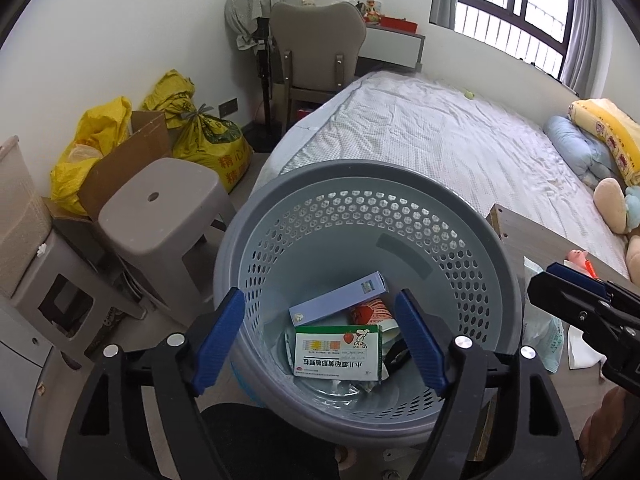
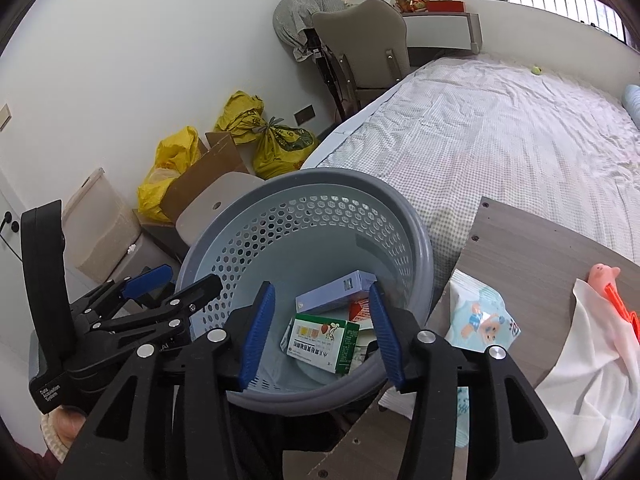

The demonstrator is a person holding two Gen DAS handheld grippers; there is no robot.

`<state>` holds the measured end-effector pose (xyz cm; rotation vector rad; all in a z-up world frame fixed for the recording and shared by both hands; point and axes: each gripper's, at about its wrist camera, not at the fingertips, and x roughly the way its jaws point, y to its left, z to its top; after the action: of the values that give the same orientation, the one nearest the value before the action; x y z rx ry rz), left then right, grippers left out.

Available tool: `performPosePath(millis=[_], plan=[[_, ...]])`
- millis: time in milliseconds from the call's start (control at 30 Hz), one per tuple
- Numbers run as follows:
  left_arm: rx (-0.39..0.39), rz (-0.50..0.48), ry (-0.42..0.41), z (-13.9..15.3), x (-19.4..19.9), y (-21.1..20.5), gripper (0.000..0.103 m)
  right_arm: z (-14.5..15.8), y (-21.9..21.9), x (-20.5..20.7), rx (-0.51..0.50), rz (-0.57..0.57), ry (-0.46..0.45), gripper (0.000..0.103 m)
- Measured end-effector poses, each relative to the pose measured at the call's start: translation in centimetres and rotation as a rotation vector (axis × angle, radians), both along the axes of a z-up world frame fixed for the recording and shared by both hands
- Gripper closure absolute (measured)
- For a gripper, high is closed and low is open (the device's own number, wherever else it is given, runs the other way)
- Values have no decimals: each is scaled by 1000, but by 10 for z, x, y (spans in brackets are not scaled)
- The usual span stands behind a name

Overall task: Collect trash
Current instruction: 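Open both tools to drop the tube and strap into the basket, then move the right tool back over the table to the white cloth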

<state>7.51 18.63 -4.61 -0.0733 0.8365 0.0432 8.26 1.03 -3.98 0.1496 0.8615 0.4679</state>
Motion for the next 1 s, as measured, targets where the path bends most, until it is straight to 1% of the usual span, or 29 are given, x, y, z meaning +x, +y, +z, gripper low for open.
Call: performPosePath(millis=[133,267,400,533,700,933,1000], plan=[[10,8,-16,8,-9,-4,20,6,-11,-15,4,-21,-19,49],[19,10,-34,17,-20,-14,16,9,-31,-33,1,-53,-32,47],[20,-7,-47,22,-29,-28,13,9,-65,-54,-11,-120,-33,47],[5,-42,-48,24,-35,-49,12,7,-105,-73,-26,-195,-30,46],[-1,-97,-42,21,-41,-84,11,0,-151,-90,-50,-285,-17,45],[23,-178,-7,7,-38,-137,11,-17,-204,-104,-58,-375,22,44],[31,-193,5,3,-33,-149,11,-21,-214,-105,-52,-383,32,40]])
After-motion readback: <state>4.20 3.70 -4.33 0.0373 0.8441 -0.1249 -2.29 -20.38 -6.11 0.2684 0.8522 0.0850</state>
